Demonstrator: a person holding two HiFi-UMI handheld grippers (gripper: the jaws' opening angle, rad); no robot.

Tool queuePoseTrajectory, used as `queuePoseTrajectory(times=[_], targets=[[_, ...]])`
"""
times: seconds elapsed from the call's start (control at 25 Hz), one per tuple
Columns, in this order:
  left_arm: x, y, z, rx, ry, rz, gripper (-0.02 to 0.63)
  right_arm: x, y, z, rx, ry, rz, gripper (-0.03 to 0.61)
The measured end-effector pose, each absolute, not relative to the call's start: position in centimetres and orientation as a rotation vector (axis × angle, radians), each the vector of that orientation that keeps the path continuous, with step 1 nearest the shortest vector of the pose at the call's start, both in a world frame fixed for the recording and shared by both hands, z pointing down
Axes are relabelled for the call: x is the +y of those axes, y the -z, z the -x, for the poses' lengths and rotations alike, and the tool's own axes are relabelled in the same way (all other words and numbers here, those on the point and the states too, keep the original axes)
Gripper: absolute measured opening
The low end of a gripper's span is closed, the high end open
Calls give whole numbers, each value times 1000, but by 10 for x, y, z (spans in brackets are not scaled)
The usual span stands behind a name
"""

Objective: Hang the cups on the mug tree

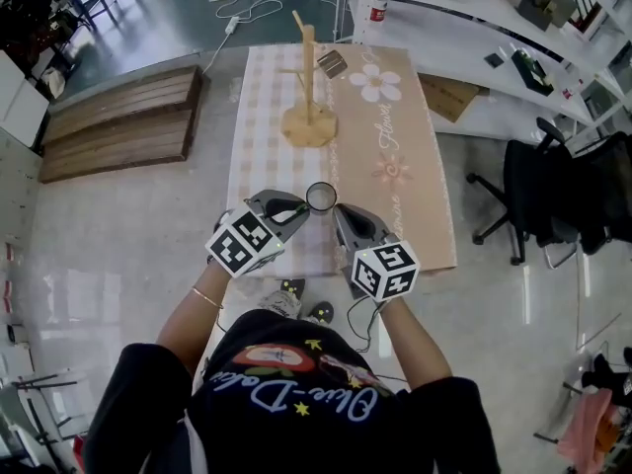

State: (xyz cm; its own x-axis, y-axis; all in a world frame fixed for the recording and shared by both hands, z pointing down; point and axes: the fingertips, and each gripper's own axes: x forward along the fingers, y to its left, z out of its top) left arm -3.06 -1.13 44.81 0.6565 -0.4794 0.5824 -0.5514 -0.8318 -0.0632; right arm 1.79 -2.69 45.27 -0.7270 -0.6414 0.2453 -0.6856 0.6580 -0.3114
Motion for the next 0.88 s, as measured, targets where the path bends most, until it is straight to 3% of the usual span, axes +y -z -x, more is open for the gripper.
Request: queuePoseTrajectory(times=[0.88], targets=[[-31, -440, 45, -715, -855, -2811, 48, -40, -452, -4, -2708, -636, -1275, 9]])
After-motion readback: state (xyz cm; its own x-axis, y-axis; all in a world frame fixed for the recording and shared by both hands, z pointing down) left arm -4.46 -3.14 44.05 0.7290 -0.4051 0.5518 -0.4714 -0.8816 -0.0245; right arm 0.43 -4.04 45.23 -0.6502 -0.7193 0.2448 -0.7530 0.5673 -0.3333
